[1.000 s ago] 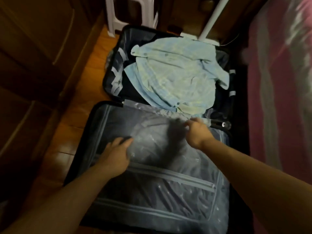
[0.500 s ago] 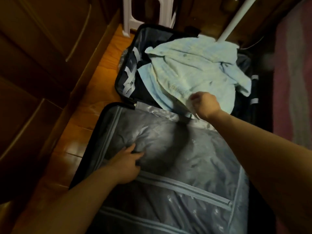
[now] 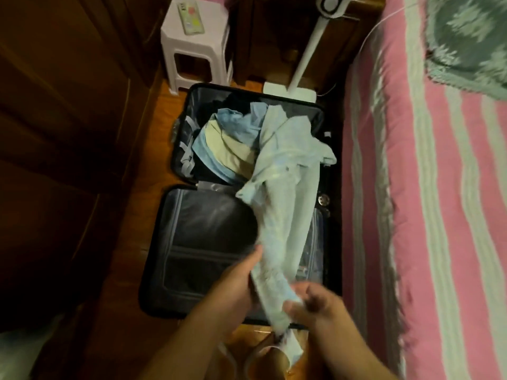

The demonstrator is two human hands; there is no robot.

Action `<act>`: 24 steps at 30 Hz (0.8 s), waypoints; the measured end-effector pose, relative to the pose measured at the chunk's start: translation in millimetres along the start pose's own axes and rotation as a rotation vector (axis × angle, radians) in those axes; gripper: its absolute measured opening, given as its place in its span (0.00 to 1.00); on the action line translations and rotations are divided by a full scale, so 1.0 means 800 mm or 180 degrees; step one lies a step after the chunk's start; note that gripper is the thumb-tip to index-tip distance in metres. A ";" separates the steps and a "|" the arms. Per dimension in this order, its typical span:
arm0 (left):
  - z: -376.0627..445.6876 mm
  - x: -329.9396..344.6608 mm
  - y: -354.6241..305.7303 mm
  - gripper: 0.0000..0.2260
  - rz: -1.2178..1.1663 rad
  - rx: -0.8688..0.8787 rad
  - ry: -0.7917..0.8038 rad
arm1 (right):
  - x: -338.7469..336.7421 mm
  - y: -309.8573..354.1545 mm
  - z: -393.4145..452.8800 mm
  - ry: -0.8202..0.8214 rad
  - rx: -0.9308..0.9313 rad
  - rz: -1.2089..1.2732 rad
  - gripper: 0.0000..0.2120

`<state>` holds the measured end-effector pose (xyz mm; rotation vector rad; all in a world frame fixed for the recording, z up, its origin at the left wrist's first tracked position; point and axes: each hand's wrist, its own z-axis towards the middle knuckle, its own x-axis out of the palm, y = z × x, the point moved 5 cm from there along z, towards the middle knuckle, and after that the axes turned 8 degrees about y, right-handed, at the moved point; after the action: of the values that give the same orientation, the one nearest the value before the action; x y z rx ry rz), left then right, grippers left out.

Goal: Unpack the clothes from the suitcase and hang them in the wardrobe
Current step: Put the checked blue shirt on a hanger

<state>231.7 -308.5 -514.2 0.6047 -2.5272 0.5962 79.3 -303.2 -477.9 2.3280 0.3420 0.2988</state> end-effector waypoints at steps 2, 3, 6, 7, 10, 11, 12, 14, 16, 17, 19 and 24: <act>0.001 -0.004 0.003 0.11 0.1111 0.0148 -0.0328 | 0.019 -0.040 -0.010 0.0296 0.0368 -0.0230 0.12; -0.002 -0.012 0.005 0.10 0.2059 0.0181 -0.0435 | 0.025 -0.053 -0.013 0.0587 0.0530 -0.0635 0.13; -0.023 -0.051 0.034 0.14 0.4358 -0.0104 -0.0054 | 0.022 -0.061 0.002 0.1385 0.0417 -0.2210 0.13; -0.037 -0.076 0.045 0.14 0.4474 -0.0314 -0.0003 | 0.012 -0.050 0.016 0.1185 0.0253 -0.2633 0.16; -0.084 -0.108 0.050 0.11 0.4862 -0.0723 0.0426 | 0.007 0.011 0.072 0.0395 -0.0831 -0.3424 0.26; -0.097 -0.109 0.044 0.11 0.4886 -0.0810 0.0527 | 0.022 0.024 0.094 0.0474 -0.1134 -0.3694 0.32; -0.108 -0.111 0.038 0.10 0.4884 -0.0893 0.0567 | 0.043 0.033 0.116 0.0686 -0.1204 -0.4075 0.37; -0.126 -0.115 0.024 0.07 0.4908 -0.0904 0.0619 | 0.084 0.026 0.155 0.1249 -0.0965 -0.4930 0.45; -0.145 -0.120 0.014 0.07 0.5002 -0.0916 0.0599 | 0.114 -0.005 0.183 0.1715 -0.0552 -0.5490 0.46; -0.154 -0.126 0.011 0.07 0.5014 -0.0938 0.0543 | 0.124 -0.021 0.189 0.1871 -0.0333 -0.5599 0.45; -0.174 -0.130 0.002 0.10 0.4882 -0.0881 0.0474 | 0.134 -0.038 0.186 0.1945 -0.0041 -0.5343 0.37; -0.210 -0.173 -0.052 0.10 0.4850 -0.0964 -0.0594 | 0.072 -0.004 0.142 0.0869 0.0044 -0.3892 0.14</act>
<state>419.0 -215.5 -442.0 -1.5688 -2.7352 0.5494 168.1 -356.0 -552.2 1.6800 1.7565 -0.0125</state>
